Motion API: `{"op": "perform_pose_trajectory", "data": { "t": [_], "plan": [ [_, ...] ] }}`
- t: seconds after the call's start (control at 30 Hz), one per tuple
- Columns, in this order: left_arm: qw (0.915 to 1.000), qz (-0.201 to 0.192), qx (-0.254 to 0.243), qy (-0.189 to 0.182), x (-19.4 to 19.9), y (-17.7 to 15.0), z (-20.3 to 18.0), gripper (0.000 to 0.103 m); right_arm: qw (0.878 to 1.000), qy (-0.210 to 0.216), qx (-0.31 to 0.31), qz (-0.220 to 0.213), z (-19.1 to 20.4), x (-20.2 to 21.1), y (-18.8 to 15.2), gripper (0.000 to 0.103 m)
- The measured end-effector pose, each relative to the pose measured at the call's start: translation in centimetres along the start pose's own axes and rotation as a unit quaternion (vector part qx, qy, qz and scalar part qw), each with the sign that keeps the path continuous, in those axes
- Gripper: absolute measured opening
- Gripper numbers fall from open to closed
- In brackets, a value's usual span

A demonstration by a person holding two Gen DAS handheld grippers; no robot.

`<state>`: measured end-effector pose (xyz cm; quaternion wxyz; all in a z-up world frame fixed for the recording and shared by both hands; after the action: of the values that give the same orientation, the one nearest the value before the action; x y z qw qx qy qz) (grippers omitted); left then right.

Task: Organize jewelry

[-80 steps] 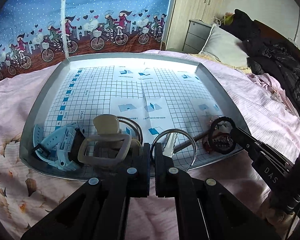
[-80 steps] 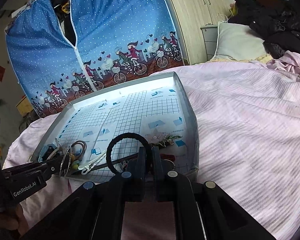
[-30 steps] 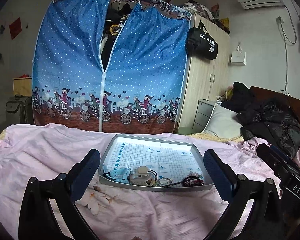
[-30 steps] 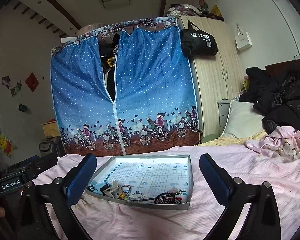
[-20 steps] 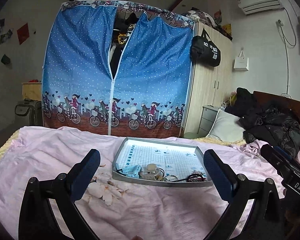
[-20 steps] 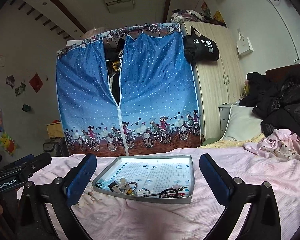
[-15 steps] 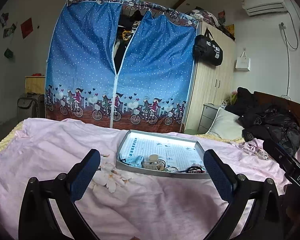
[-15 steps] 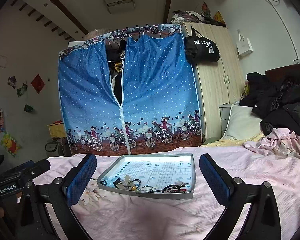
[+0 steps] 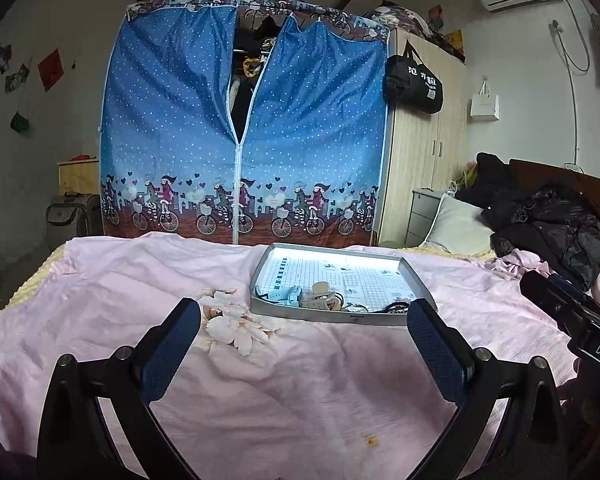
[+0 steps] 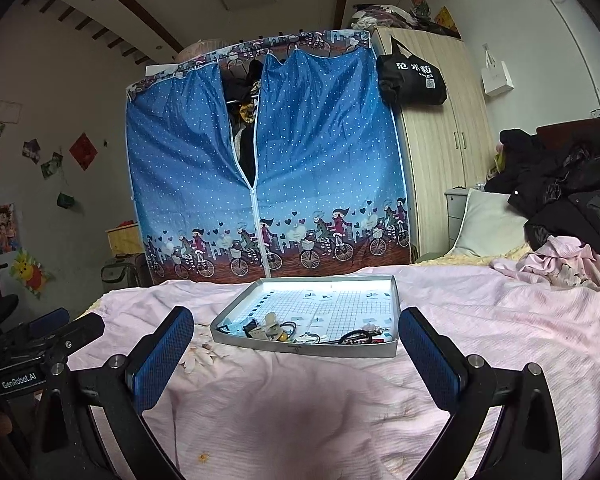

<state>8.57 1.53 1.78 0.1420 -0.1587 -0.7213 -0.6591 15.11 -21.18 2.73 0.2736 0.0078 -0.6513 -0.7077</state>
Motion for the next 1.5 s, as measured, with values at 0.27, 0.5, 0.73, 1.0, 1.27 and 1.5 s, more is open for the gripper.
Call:
{"op": "perform_pose_trajectory", "data": {
  "t": [0.27, 0.5, 0.73, 1.0, 1.27, 1.5],
  "plan": [
    [1.0, 0.003, 0.003, 0.005, -0.7, -0.3, 0.3, 0.101, 1.0, -0.003, -0.005, 0.003, -0.4, -0.2, -0.4, 0.103],
    [1.0, 0.004, 0.002, 0.007, -0.8, -0.4, 0.2, 0.101, 1.0, -0.007, -0.007, 0.006, -0.5, -0.2, -0.6, 0.103],
    [1.0, 0.005, 0.002, 0.008, -0.8, -0.4, 0.3, 0.101, 1.0, -0.007, -0.008, 0.005, -0.6, -0.2, -0.6, 0.103],
    [0.9999, 0.008, 0.008, 0.012, -1.1, -0.7, 0.8, 0.101, 1.0, -0.01, -0.013, 0.01, -1.1, -0.4, -0.8, 0.103],
    [0.9985, -0.012, 0.013, 0.052, -0.2, -0.6, 1.4, 0.101, 1.0, -0.013, -0.016, 0.014, -1.3, -0.7, -1.0, 0.103],
    [0.9987, -0.013, 0.001, 0.05, -0.5, -0.8, 1.1, 0.101, 1.0, -0.013, -0.016, 0.015, -1.3, -0.7, -1.1, 0.103]
  ]
}}
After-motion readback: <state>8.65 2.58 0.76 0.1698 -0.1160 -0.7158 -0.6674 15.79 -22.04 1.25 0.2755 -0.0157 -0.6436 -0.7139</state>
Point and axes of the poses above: each gripper's, at about its wrist camera, not at the fingertips, and x roughly against the way its jaws point, z to its left, y to its top, the point moved 6 cm from there along -x, roughly the way its jaws point, and after that the axes turned 8 degrees about z, right-handed, at the moved point
